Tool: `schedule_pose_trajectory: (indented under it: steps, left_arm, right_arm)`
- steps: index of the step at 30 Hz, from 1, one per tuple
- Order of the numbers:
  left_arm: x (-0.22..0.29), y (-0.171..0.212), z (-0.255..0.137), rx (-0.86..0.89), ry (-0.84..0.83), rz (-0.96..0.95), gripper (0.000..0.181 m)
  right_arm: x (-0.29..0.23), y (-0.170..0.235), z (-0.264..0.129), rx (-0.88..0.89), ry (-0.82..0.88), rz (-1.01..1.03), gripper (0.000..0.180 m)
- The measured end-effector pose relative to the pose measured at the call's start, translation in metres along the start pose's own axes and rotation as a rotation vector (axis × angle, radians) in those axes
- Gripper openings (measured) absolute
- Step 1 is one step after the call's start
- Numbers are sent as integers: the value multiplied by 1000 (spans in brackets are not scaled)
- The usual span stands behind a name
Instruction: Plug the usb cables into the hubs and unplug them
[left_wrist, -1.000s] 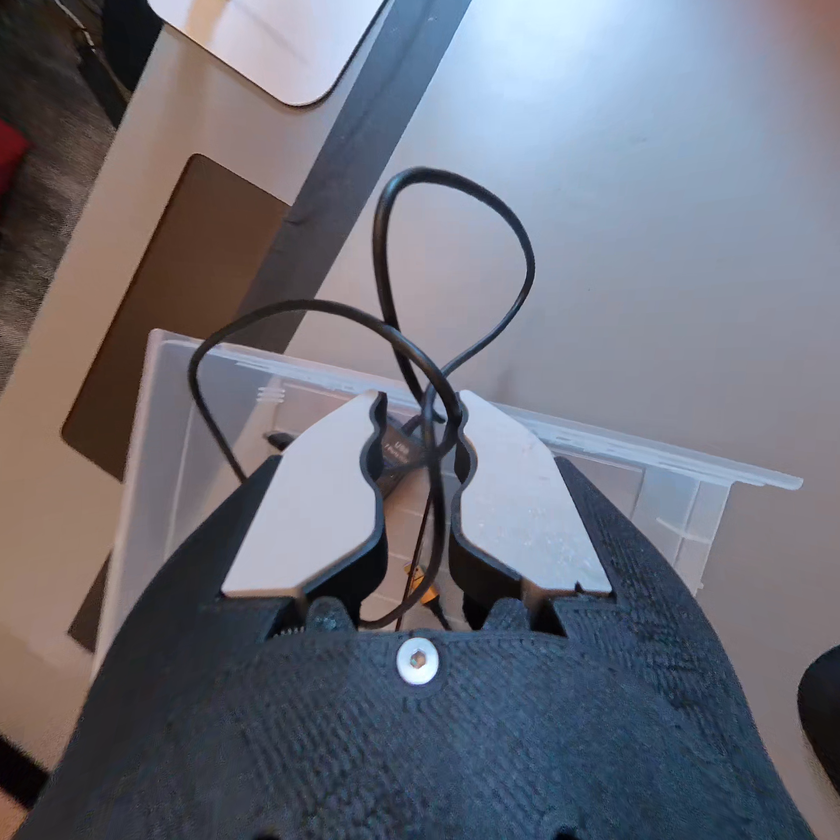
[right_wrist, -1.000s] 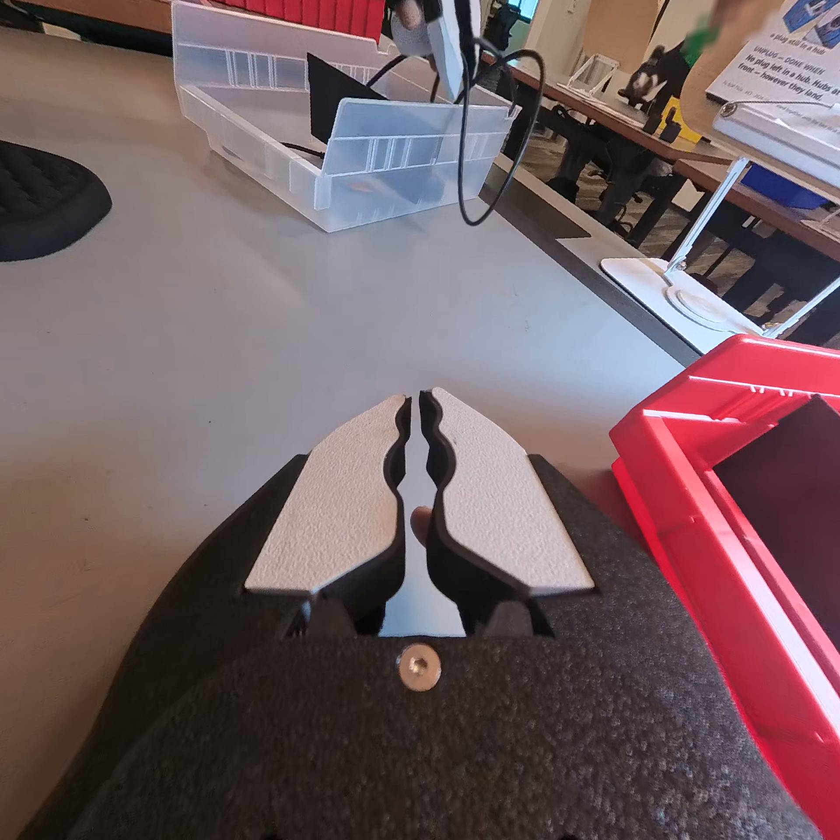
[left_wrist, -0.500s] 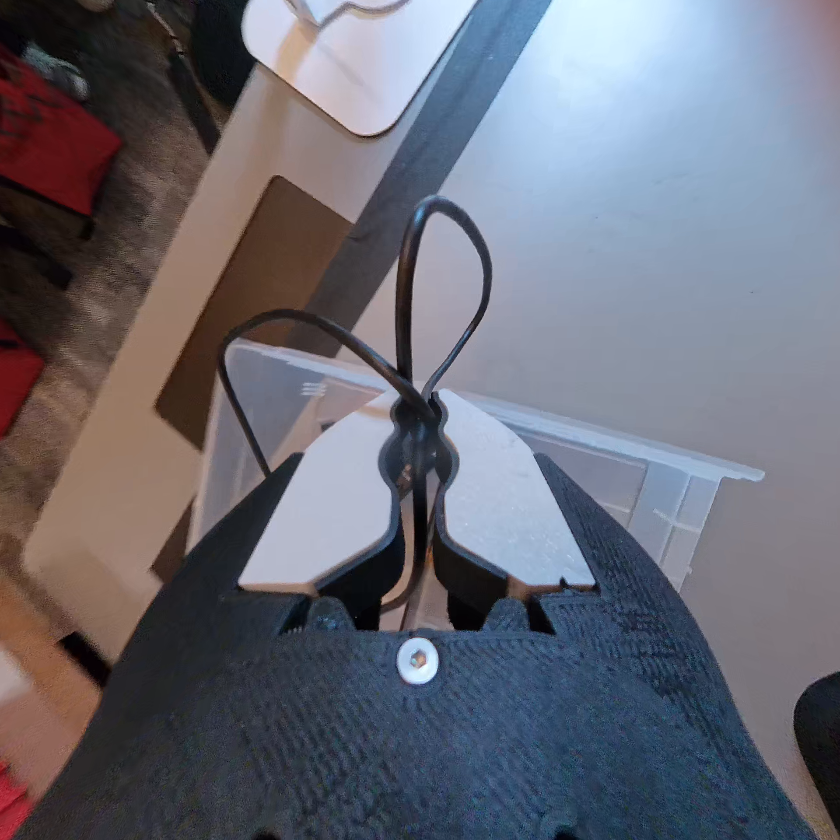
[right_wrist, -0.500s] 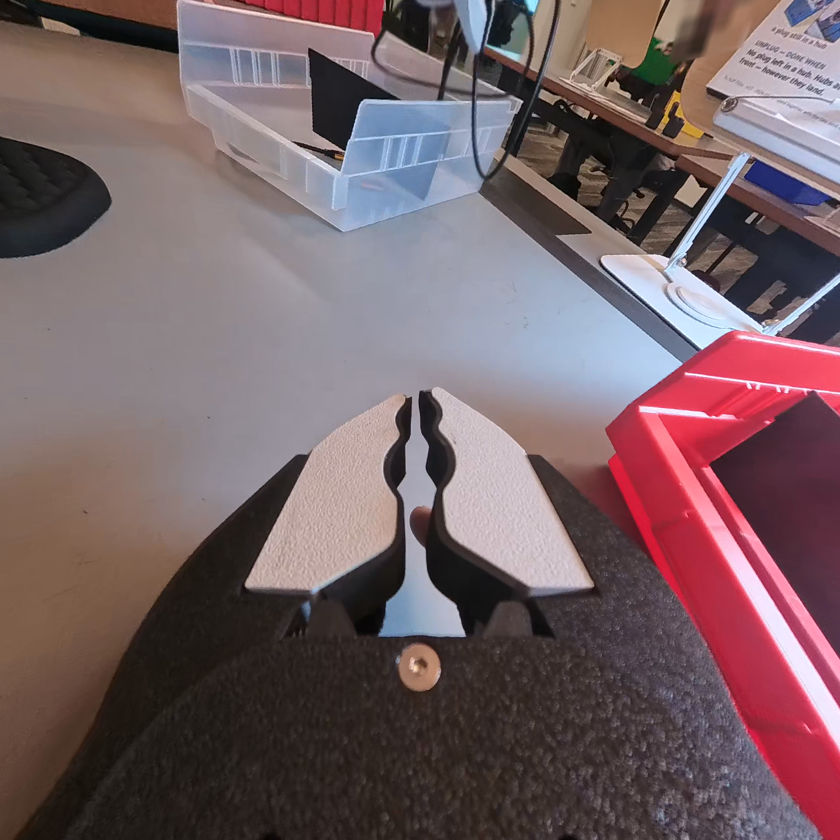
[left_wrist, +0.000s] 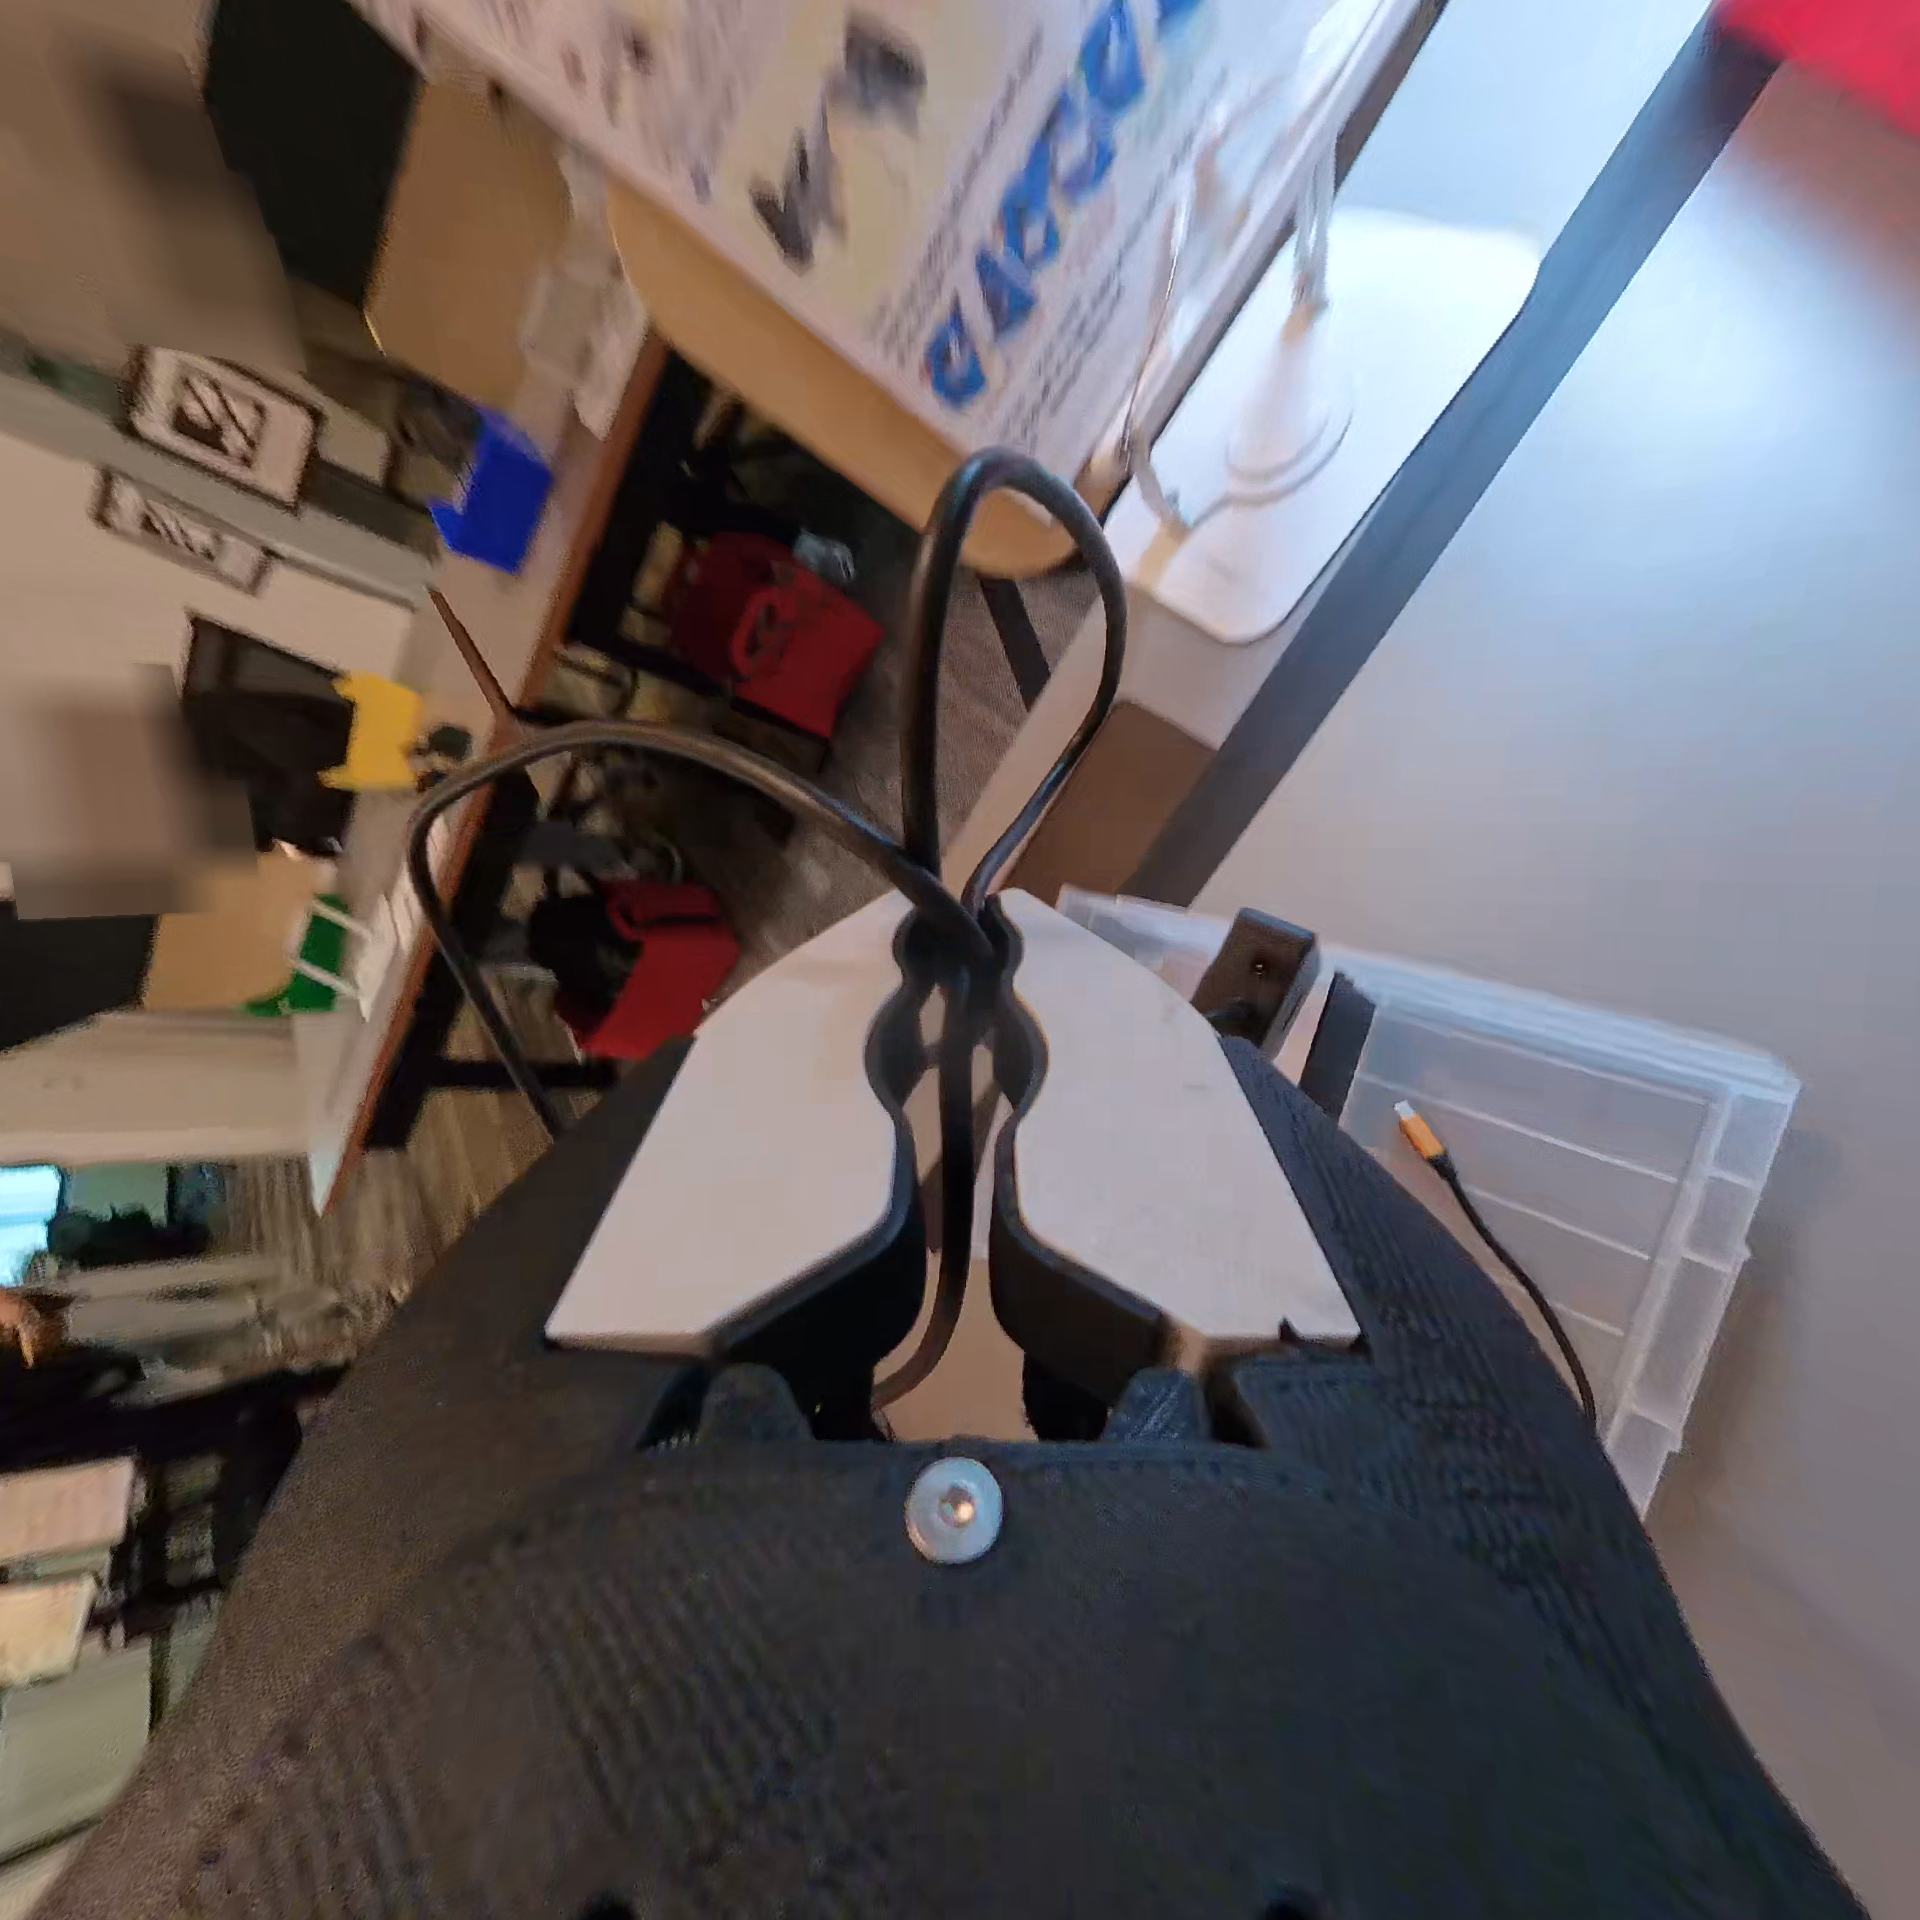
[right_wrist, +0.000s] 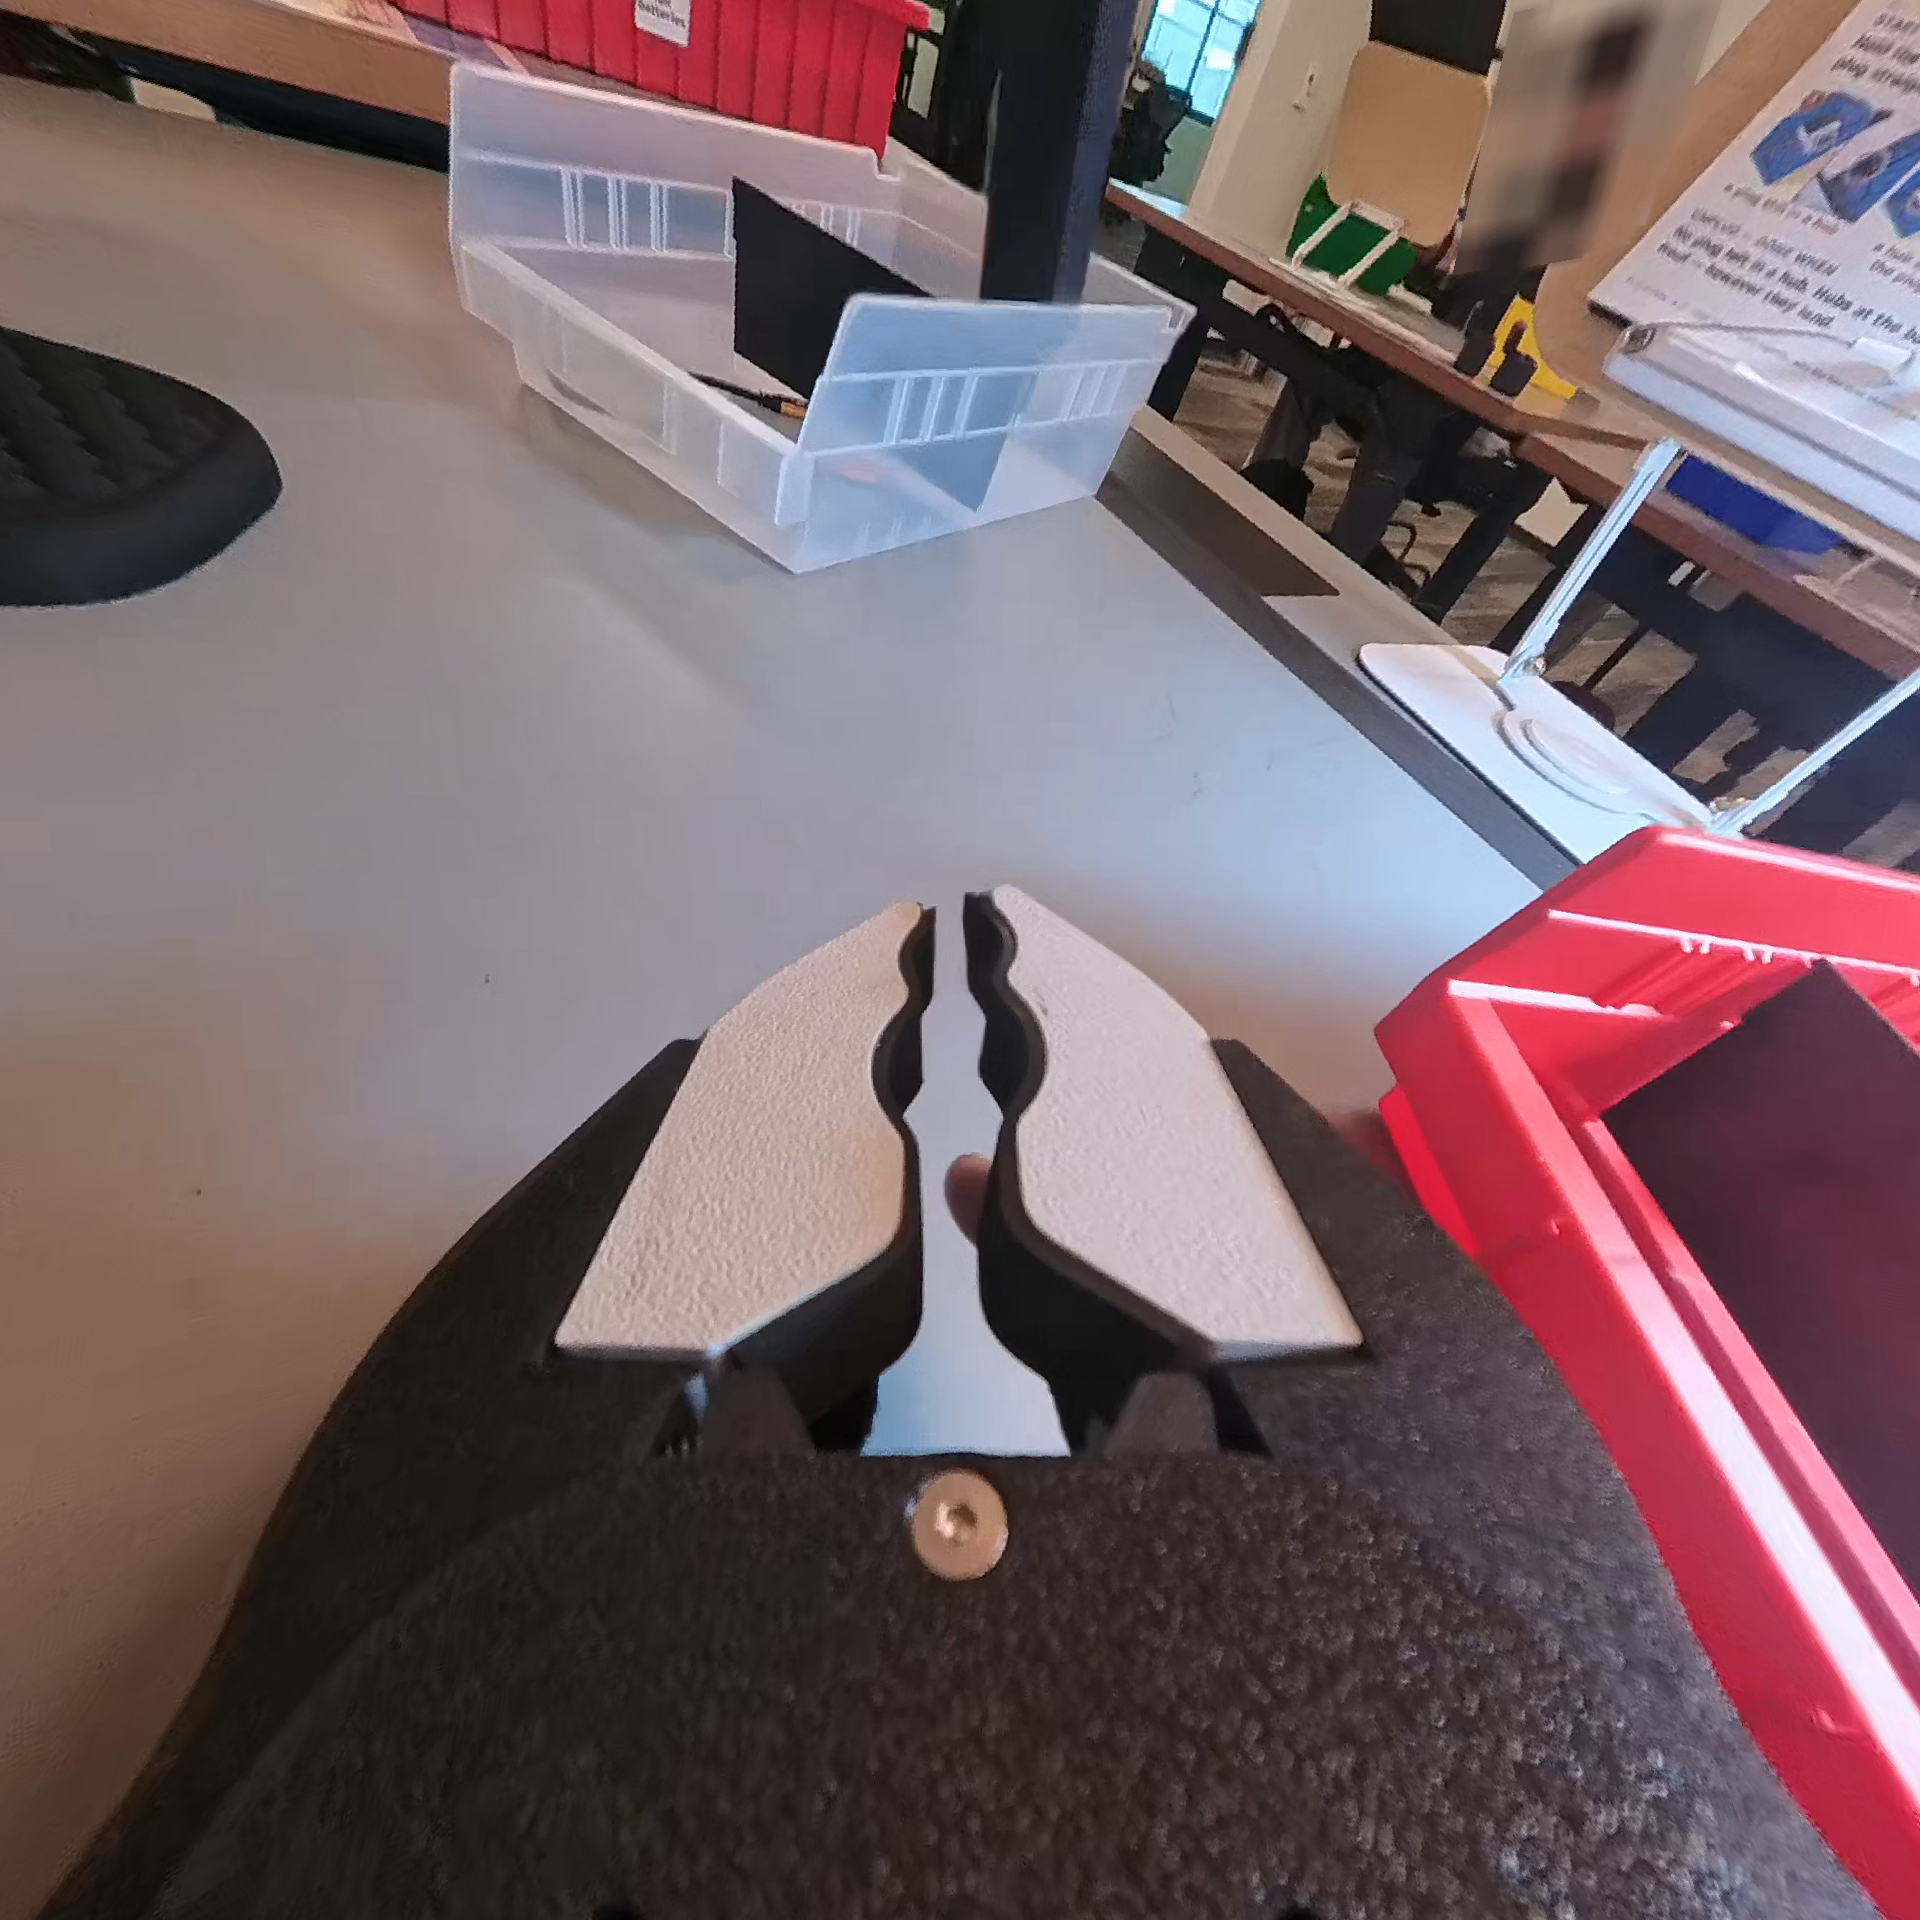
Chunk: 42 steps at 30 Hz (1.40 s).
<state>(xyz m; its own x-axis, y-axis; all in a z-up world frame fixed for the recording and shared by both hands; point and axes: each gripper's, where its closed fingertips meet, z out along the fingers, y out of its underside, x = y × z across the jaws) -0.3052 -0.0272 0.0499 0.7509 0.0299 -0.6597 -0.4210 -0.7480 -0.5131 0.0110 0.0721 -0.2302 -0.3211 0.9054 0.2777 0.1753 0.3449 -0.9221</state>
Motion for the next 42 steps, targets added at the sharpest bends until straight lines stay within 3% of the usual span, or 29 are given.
schedule_pose_trajectory:
  steps: [4, 8, 12, 15, 17, 18, 19, 25, 29, 32, 35, 42]
  left_arm:
    - [22, -59, -46, 177, 2, 103, 9]
    - [76, -105, -71, 341, 90, 174, 9]
    - [137, -135, -83, 491, 252, 169, 9]
    - [182, -144, -85, 586, 381, 133, 9]
    - [205, -145, -85, 642, 455, 101, 9]
    - [213, -143, -84, 665, 484, 75, 9]
    - [217, -140, -82, 686, 503, 41, 9]
    - [215, -91, -30, 674, 558, -368, 9]
    - [243, -51, 15, 595, 819, -761, 10]
    - [291, -38, 30, 479, 1157, -939, 13]
    - [336, -34, 34, 372, 1360, -940, 15]
    - [396, -25, 50, 180, 1495, -885, 20]
  right_arm:
    - [5, -26, 3, 81, -11, 21, 18]
    - [9, -61, 14, 127, -35, 30, 53]
    - [14, -82, 35, 182, -18, 14, 81]
    - [7, -72, 53, 152, -58, 36, 93]
    - [-2, -52, 60, 78, -99, 18, 82]
    - [-4, -45, 58, 66, -100, -30, 47]
    - [-1, -43, 53, 80, -65, -87, 38]
    - [53, -41, 18, -40, 337, -498, 36]
    - [66, -57, -2, -6, 494, -752, 36]
    - [61, -68, -10, 48, 533, -981, 36]
    - [48, -73, -9, 79, 521, -1064, 36]
    - [39, -53, 2, 1, 455, -1116, 36]
